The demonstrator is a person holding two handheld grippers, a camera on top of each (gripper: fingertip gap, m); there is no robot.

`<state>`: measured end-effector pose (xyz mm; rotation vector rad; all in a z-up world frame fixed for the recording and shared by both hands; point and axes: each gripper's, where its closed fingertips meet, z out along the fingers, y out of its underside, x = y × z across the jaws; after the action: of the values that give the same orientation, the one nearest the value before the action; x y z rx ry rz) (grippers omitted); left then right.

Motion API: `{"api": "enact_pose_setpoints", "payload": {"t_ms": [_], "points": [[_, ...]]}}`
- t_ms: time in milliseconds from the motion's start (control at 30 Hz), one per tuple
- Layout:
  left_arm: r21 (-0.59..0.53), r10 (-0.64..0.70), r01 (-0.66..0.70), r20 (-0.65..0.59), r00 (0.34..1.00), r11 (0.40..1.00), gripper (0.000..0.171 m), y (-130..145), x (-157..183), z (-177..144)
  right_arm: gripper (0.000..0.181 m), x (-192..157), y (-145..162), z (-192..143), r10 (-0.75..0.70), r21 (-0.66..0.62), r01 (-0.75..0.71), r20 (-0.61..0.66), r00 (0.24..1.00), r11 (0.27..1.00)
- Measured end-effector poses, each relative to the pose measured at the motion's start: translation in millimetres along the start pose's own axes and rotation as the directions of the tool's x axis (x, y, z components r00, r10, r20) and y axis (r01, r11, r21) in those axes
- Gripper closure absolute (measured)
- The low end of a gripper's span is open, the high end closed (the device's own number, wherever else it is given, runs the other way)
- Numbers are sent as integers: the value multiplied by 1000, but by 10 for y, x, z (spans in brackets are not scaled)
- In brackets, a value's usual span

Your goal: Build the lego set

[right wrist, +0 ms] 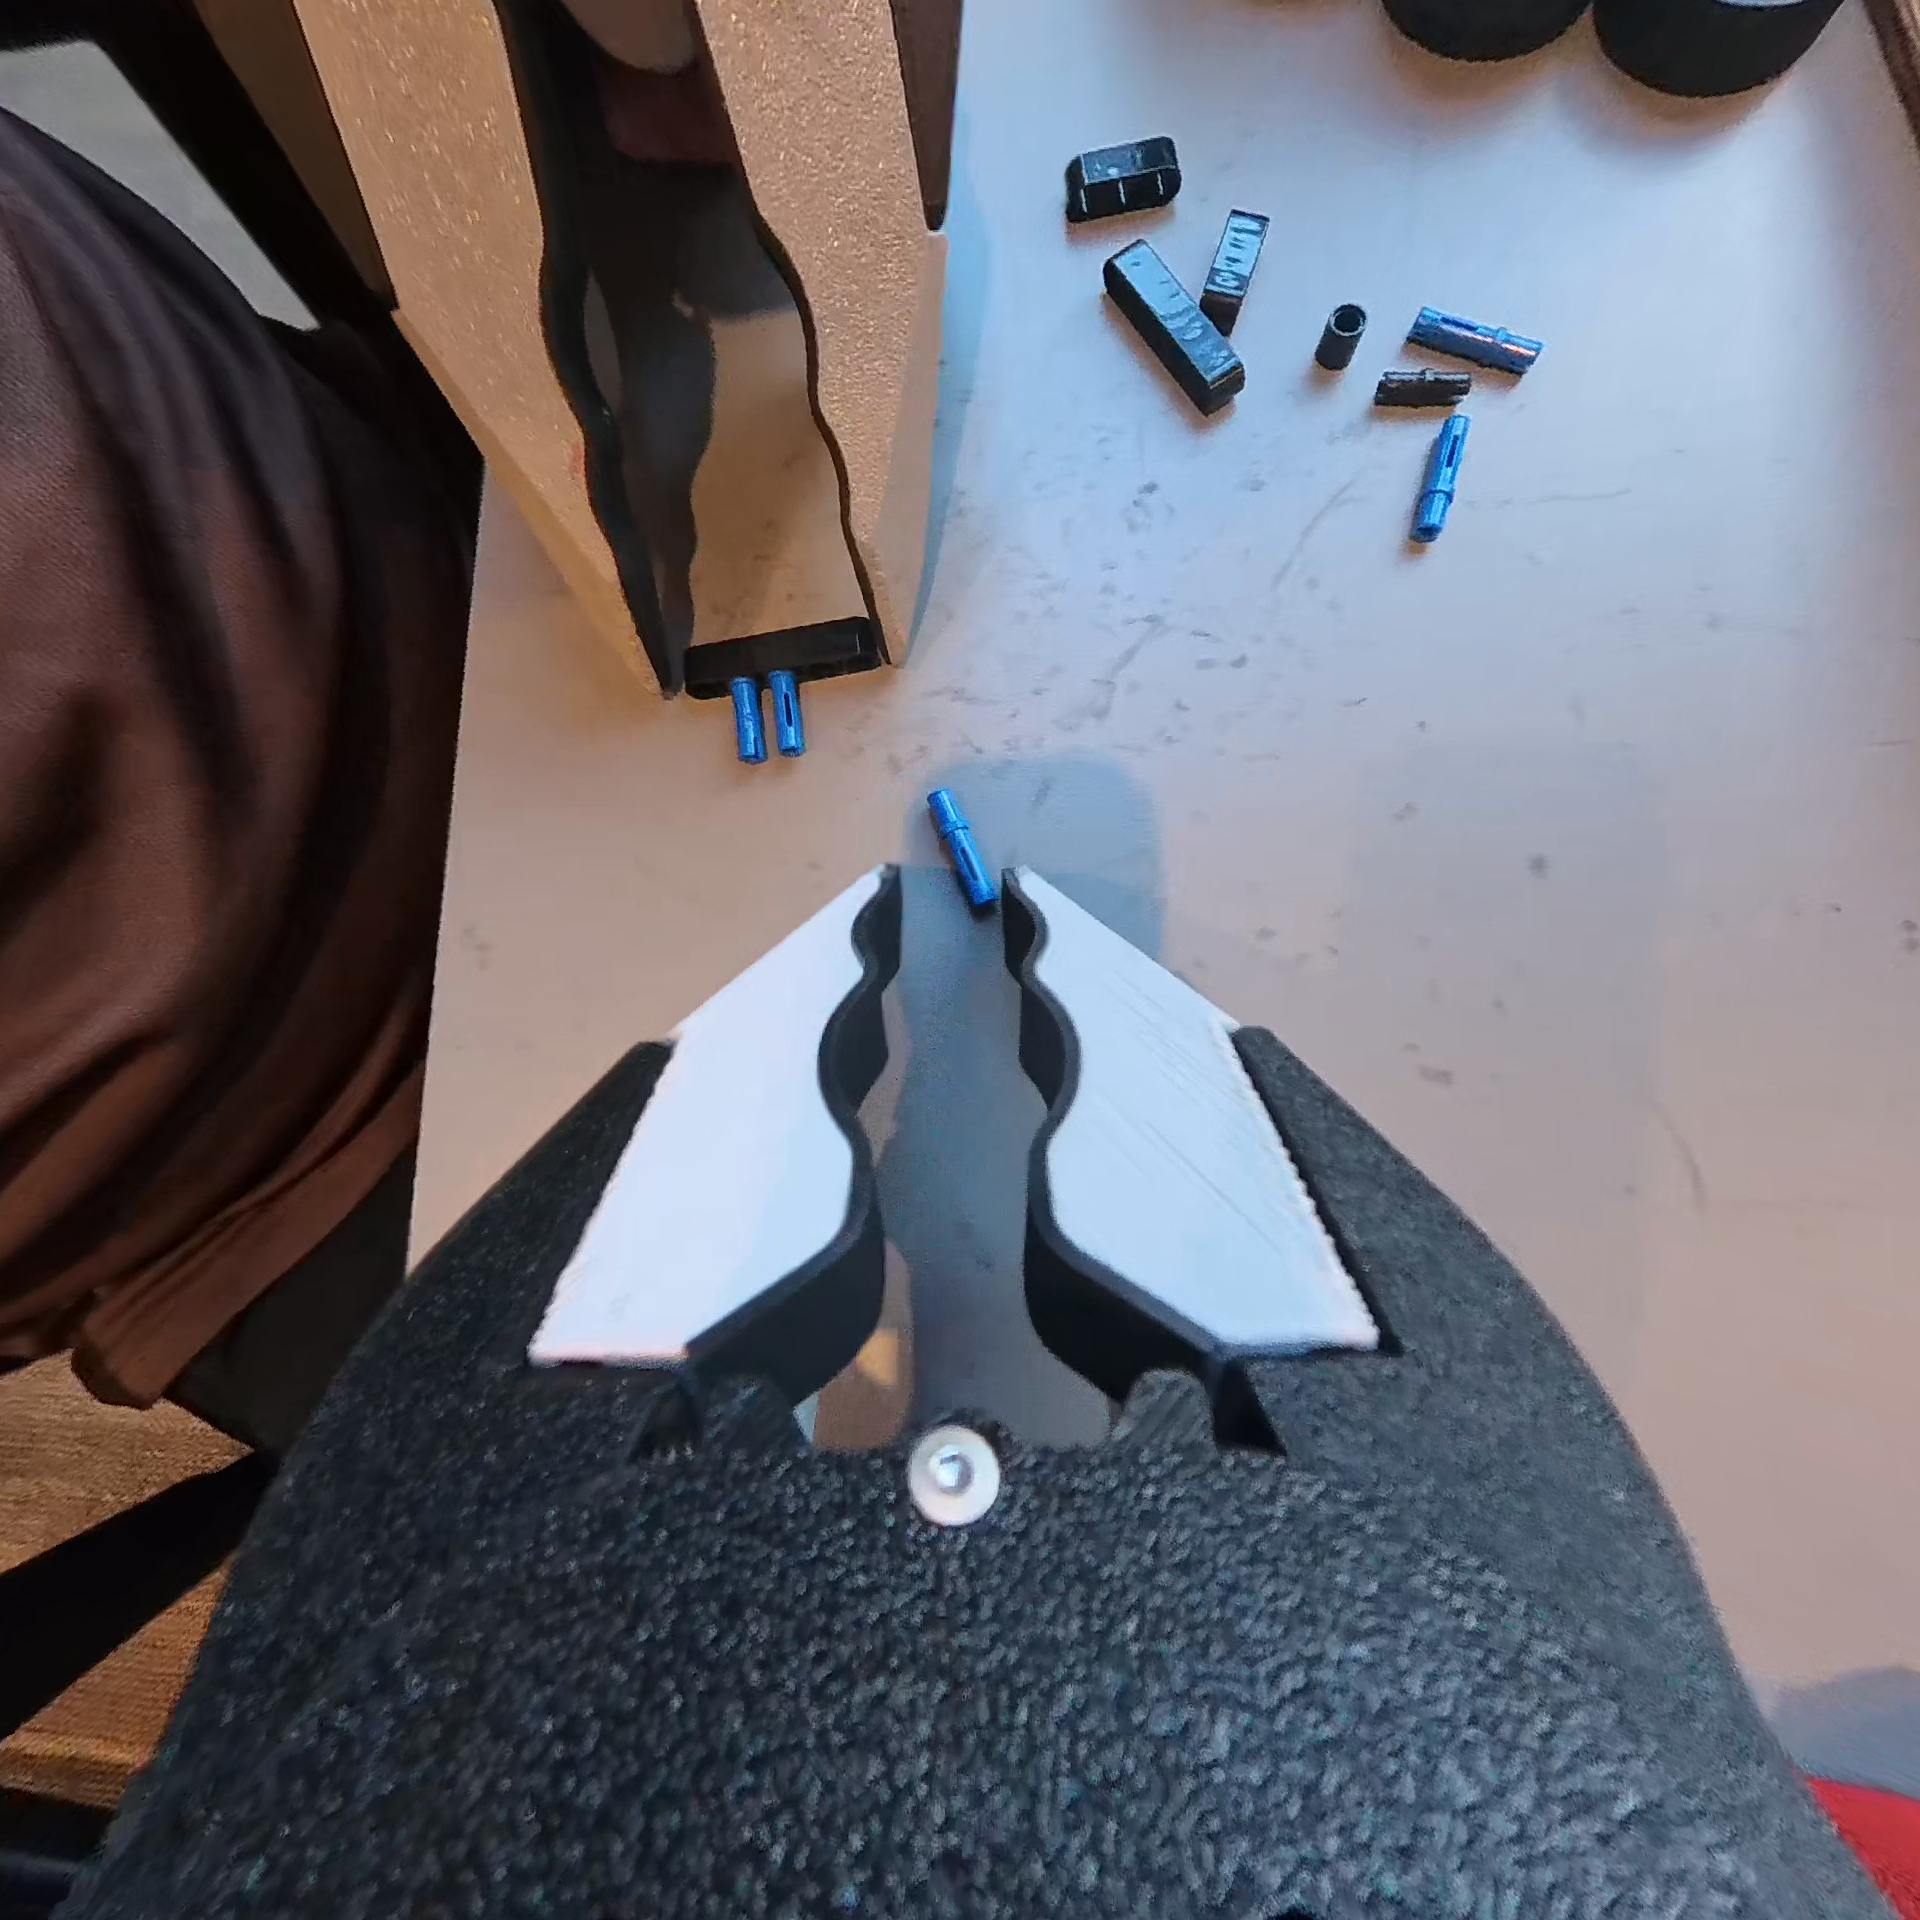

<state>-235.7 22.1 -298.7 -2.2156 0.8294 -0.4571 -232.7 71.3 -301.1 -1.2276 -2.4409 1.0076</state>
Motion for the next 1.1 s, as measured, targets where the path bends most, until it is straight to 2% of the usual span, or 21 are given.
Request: {"api": "enact_pose_setpoints", "payload": {"t_ms": [133, 233, 367, 500, 700, 833, 1100], "points": [[0, 3, -3, 3, 1000, 1000, 131, 0, -1, 2, 177, 27, -15, 19, -11, 22, 12, -23, 1000, 1000], [-4, 16, -15, 24, 1000, 1000, 134, 4, -13, 7, 177, -51, -88, 92, -6, 40, 6, 12, 1000, 999], [-7, 32, -32, 37, 999, 999, 134, 8, -13, 7, 177, -51, -120, 72, -14, 12, 14, -60, 998, 1000], [-8, 29, -29, 26, 999, 1000, 133, 10, -4, 5, 177, -122, -141, -2, 56, 35, -53, -73, 996, 998], [-9, 46, -46, 4, 999, 999, 134, 12, 38, 8, 177, -323, -135, 140, 94, -44, -92, 34, 995, 995], [-9, 64, -64, -13, 998, 998, 134, 12, 70, 12, 177, -340, -143, 164, 149, -92, -140, 97, 984, 986], [-2, 149, -149, 33, 988, 989, 134, -19, 53, 23, 178, -328, -143, 157, 166, -77, -157, 126, 978, 985]]}}
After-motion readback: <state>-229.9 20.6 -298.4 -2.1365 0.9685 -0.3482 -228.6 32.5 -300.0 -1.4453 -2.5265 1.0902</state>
